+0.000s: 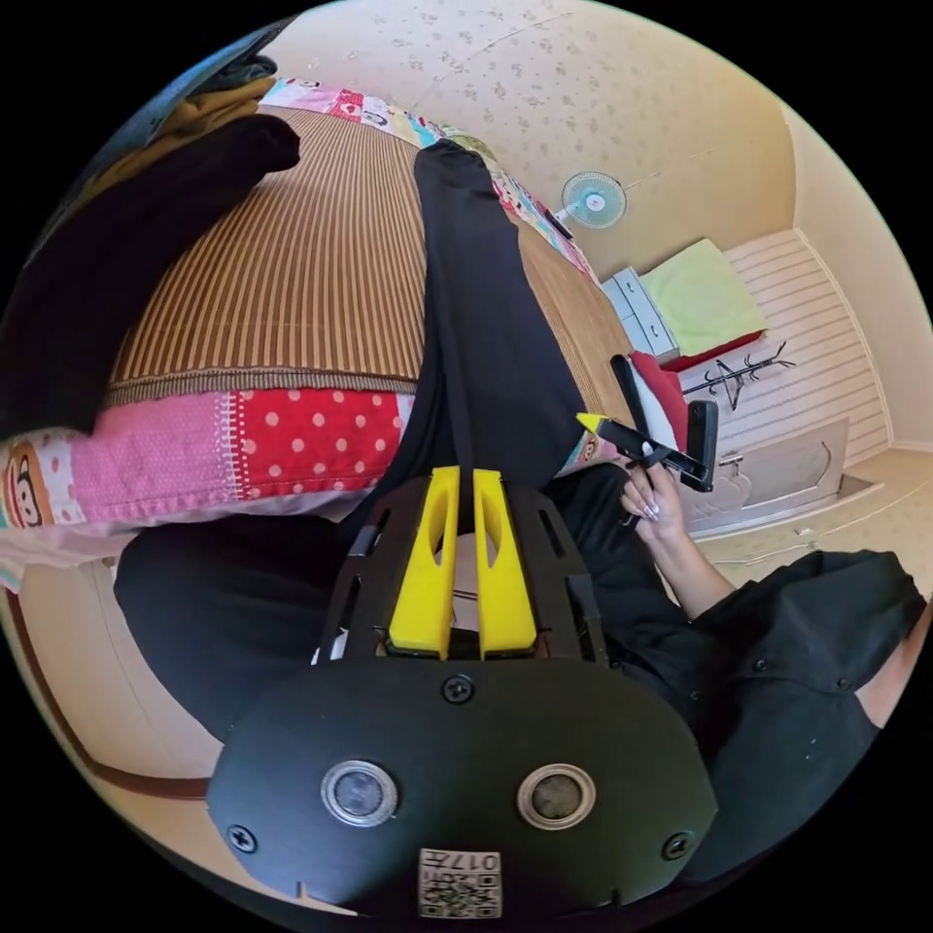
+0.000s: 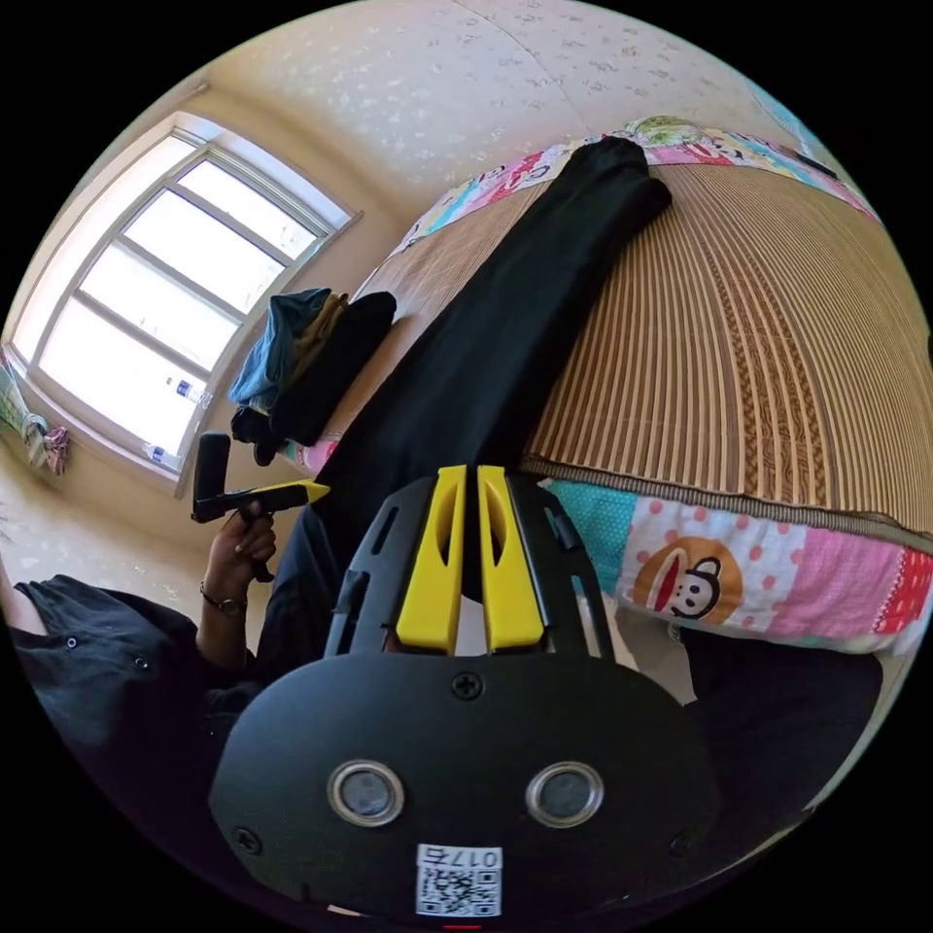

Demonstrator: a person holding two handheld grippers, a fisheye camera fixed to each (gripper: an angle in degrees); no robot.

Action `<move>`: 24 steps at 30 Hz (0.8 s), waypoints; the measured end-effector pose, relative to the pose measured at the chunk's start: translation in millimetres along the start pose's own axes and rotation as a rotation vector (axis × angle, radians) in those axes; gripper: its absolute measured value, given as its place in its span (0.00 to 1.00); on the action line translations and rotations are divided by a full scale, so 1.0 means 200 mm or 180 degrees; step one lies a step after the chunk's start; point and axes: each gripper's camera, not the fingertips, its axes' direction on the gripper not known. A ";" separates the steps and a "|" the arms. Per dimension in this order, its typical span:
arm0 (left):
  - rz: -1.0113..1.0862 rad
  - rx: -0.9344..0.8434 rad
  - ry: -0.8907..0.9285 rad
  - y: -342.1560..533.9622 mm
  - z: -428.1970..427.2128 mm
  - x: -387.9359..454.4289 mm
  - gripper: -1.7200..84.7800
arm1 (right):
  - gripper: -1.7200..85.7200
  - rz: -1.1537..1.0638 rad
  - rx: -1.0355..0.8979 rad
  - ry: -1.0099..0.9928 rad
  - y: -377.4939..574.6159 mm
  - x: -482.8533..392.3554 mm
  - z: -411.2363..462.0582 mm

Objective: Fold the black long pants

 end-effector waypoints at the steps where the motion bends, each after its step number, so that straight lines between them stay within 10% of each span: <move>1: -0.0027 -0.0006 0.0011 0.00 0.01 0.00 0.05 | 0.04 0.0052 -0.0013 -0.0045 0.01 0.02 0.00; 18: -0.0034 0.0586 0.0080 -0.02 -0.10 0.06 0.08 | 0.04 0.0348 -0.0260 -0.0752 0.05 0.29 0.05; 24: 0.0081 -0.0634 0.0322 -0.23 0.32 0.10 0.03 | 0.03 0.0109 -0.0597 -0.0646 -0.06 0.23 0.10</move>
